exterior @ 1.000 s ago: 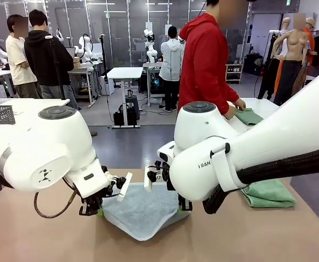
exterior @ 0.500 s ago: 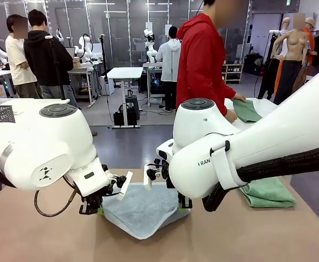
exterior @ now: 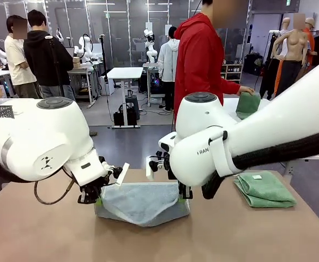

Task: Fold the towels and place them in the basket.
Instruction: When a person lays out a Towel with hook on the table, fold it in half twice.

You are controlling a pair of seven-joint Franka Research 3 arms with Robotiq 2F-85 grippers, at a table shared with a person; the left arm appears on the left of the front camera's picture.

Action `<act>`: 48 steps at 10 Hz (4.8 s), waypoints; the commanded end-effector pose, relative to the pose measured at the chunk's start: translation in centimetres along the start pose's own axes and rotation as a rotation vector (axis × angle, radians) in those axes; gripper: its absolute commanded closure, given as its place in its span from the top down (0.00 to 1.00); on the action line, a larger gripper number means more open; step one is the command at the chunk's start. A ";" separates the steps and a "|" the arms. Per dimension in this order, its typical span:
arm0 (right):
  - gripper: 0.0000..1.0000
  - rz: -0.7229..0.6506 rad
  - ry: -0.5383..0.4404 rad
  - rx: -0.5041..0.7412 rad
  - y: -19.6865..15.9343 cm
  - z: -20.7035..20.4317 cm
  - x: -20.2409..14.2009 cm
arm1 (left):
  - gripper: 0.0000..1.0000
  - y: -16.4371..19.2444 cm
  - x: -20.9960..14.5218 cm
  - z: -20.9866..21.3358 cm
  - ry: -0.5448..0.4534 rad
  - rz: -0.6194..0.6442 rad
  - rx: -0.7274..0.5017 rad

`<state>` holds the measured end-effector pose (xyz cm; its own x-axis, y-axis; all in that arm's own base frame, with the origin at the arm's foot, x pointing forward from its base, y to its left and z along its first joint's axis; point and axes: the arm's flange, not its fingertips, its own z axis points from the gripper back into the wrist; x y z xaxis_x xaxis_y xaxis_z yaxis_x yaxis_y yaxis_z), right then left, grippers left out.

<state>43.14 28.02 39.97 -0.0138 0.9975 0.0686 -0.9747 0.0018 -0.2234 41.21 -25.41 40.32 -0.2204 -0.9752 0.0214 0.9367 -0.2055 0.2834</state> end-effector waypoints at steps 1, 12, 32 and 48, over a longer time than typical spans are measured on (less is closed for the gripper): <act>0.05 0.014 -0.047 0.031 -3.3 -0.7 -1.1 | 0.03 3.0 -0.4 -0.4 -0.009 -0.014 -0.005; 0.05 -0.034 -0.054 0.032 -14.4 -7.1 -3.2 | 0.03 15.2 -5.0 -7.4 -0.031 0.079 -0.081; 1.00 -0.194 -0.140 0.033 -16.6 -0.8 -3.3 | 0.99 16.5 -7.6 -2.1 -0.096 0.104 -0.152; 1.00 -1.425 0.055 0.175 -3.9 4.6 -4.6 | 1.00 5.7 -17.6 9.7 -0.639 0.219 0.117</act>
<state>46.29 23.48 45.42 0.9875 0.1324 0.0858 -0.1451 0.9759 0.1633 49.69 -10.39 50.87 -0.1944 -0.7958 0.5734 0.9518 -0.0116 0.3066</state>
